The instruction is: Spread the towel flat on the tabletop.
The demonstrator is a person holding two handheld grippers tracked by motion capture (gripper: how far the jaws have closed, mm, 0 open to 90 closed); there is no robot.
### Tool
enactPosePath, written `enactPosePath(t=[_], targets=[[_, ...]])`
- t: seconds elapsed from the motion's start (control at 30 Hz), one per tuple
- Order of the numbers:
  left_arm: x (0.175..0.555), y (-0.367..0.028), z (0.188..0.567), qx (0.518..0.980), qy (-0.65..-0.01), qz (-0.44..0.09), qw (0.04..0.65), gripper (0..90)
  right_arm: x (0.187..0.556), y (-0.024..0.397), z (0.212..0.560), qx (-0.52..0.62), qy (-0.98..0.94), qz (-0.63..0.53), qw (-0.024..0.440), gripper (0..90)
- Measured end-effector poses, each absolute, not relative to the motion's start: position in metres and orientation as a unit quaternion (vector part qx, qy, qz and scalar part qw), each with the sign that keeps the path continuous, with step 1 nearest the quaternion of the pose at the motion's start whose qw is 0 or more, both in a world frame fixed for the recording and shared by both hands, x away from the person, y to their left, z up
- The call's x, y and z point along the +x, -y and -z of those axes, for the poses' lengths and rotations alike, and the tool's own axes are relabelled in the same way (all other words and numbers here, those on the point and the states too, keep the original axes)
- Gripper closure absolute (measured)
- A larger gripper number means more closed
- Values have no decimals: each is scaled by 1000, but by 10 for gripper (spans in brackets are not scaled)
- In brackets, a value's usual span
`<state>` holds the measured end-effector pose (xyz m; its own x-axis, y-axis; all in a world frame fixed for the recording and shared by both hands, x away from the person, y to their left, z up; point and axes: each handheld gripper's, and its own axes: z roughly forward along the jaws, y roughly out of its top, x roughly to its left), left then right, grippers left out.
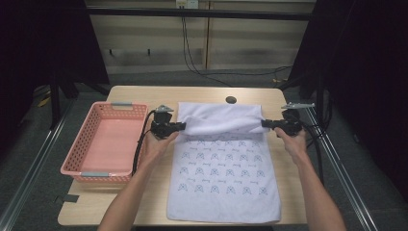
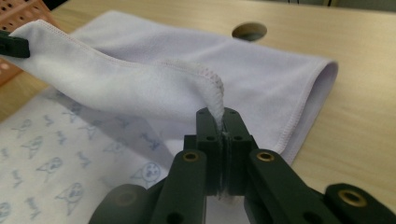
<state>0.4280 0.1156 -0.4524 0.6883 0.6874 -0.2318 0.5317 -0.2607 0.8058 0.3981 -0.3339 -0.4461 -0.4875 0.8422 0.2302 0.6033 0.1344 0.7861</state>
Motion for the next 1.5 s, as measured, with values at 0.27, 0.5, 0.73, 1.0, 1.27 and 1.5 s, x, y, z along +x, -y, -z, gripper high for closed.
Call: enactPosePath(t=[0.27, 0.5, 0.73, 1.0, 1.27, 1.5], targets=[[383, -137, 399, 768, -336, -98, 537, 869, 355, 348, 393, 425, -733, -511, 148, 876], [342, -142, 374, 772, -300, -111, 548, 869, 318, 352, 364, 388, -725, -547, 156, 876], [307, -155, 363, 763, -286, -111, 570, 867, 285, 347, 346, 353, -726, -567, 163, 877], [277, -158, 438, 798, -299, -55, 520, 858, 240, 338, 409, 357, -776, -508, 110, 875], [247, -163, 472, 838, -281, -12, 468, 788, 201, 334, 463, 365, -815, -448, 49, 802], [224, -170, 476, 852, -262, 14, 453, 734, 175, 332, 475, 351, -831, -430, 17, 706]])
